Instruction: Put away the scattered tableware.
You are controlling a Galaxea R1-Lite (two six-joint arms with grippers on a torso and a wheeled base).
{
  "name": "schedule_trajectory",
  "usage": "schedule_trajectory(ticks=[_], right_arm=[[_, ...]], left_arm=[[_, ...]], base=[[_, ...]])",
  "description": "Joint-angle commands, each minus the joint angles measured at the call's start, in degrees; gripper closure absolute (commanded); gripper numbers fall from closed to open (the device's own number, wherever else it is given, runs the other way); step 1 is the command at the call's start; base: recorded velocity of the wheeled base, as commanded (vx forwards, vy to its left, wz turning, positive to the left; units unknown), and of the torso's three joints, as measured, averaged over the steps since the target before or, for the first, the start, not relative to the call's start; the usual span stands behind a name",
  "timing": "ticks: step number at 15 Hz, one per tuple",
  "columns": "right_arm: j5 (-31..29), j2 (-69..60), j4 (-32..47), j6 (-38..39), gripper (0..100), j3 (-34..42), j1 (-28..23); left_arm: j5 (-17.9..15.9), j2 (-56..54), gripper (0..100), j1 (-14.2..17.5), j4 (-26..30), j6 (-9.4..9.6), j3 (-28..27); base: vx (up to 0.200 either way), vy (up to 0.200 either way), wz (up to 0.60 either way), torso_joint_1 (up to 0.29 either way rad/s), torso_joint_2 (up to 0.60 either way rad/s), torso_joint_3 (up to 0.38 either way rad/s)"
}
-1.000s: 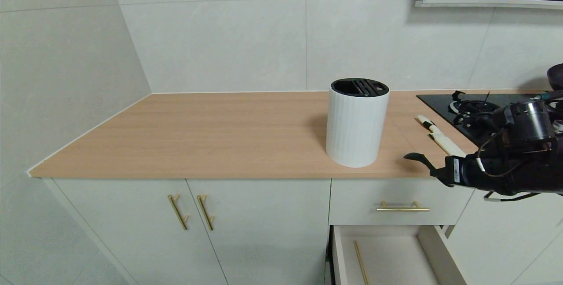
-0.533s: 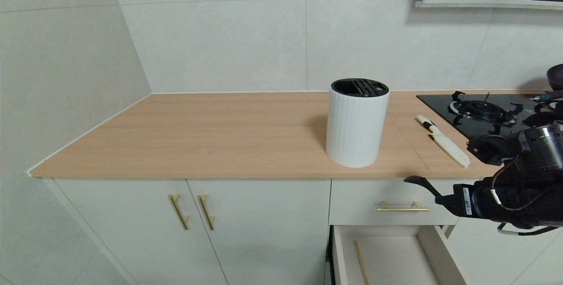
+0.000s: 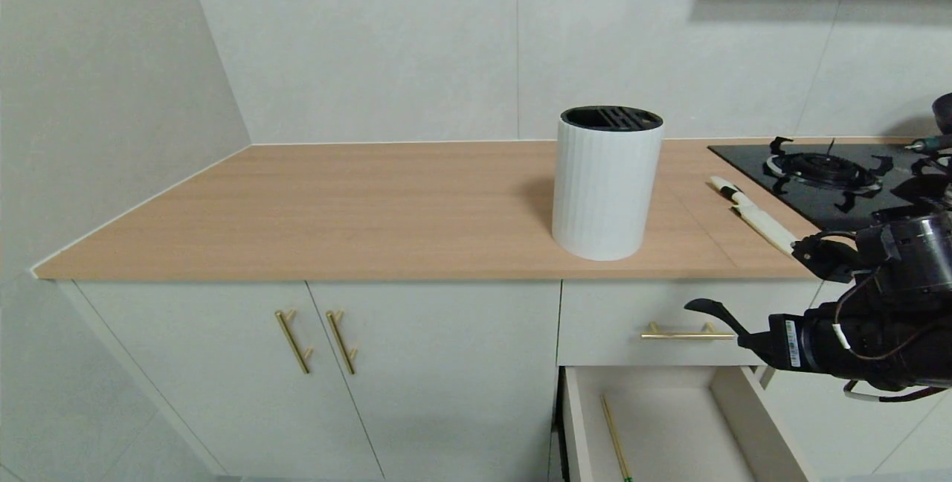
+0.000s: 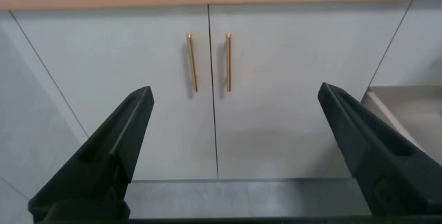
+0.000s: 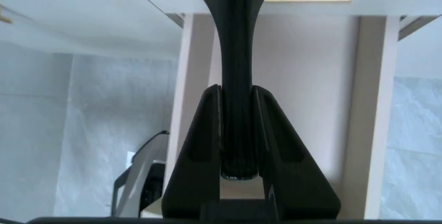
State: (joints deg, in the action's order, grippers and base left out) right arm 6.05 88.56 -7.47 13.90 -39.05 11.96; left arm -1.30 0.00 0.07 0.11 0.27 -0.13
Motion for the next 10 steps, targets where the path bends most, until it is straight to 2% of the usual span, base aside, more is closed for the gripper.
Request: schedule_trajectory(ticks=[1,6,10], right_arm=[[0.02,0.73,-0.53,-0.01,100,0.46,-0.01],[0.02,2.4,-4.48,-0.19,100,2.4,0.08],[0.11,3.37,-4.57,-0.19,100,2.57,0.08]], left_arm=[[-0.01,0.0,0,0.01,-0.02,0.0,0.05],[-0.01,0.0,0,0.01,-0.02,0.0,-0.04],[-0.01,0.0,0,0.01,-0.02,0.0,-0.04]], base=[[0.0,0.0,0.0,-0.193,0.49,0.295],[0.0,0.0,0.0,-0.181,0.48,0.292],[0.0,0.0,0.0,-0.155,0.46,0.31]])
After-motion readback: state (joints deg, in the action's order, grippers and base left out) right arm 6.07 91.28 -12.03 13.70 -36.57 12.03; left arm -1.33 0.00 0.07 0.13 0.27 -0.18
